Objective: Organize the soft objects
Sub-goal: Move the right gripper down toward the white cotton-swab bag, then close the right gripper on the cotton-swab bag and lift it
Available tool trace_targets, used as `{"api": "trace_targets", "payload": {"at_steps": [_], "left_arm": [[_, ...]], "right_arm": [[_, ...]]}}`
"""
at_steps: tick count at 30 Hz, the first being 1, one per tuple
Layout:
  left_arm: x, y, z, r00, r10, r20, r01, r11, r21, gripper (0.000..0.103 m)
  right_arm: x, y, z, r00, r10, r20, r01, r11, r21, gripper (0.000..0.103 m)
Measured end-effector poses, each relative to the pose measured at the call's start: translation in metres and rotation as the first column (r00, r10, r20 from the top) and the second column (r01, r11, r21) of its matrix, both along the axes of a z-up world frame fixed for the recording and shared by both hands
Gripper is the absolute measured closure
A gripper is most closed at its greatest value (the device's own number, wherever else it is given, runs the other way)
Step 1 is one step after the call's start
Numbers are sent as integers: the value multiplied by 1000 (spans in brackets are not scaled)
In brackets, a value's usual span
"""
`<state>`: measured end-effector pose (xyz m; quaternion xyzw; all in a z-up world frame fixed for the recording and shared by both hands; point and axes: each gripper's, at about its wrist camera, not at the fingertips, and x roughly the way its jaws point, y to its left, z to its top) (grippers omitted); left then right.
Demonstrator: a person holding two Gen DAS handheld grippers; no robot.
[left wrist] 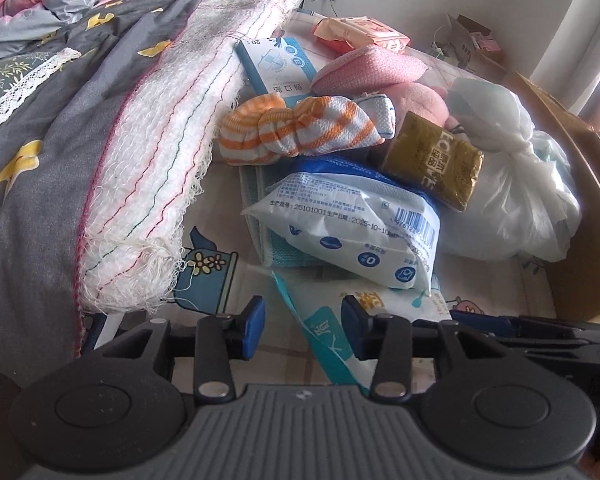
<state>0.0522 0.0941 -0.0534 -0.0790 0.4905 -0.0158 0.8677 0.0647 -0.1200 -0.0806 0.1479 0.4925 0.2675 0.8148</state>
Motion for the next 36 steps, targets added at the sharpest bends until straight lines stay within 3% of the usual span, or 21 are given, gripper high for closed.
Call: {"api": "trace_targets", "payload": {"at_steps": [3, 9, 16, 23, 29, 33, 36], "left_arm": [[-4, -5, 0, 1000, -4, 7, 4, 1000, 7, 60], [-13, -29, -2, 997, -68, 25, 67, 997, 50, 60], [-19, -59, -23, 990, -140, 13, 134, 971, 199, 60], [-20, -63, -28, 987, -160, 14, 154, 967, 203, 59], [-20, -62, -32, 987, -158, 0, 154, 966, 209, 59], [-22, -60, -32, 989, -151, -2, 148, 968, 201, 57], [-22, -61, -33, 988, -154, 0, 150, 968, 201, 57]], "right_arm": [[-5, -3, -4, 1000, -5, -9, 5, 1000, -15, 59], [-18, -15, 0, 1000, -10, 14, 11, 998, -65, 63], [-26, -41, 0, 999, -35, -8, 35, 997, -64, 60], [-26, -56, 2, 996, -78, -38, 77, 997, -27, 52], [-20, -56, 15, 994, -109, 6, 109, 994, 11, 47], [-15, -43, 8, 997, -80, 19, 81, 996, -44, 46], [-19, -29, 3, 996, -36, 80, 48, 987, -150, 44]]}}
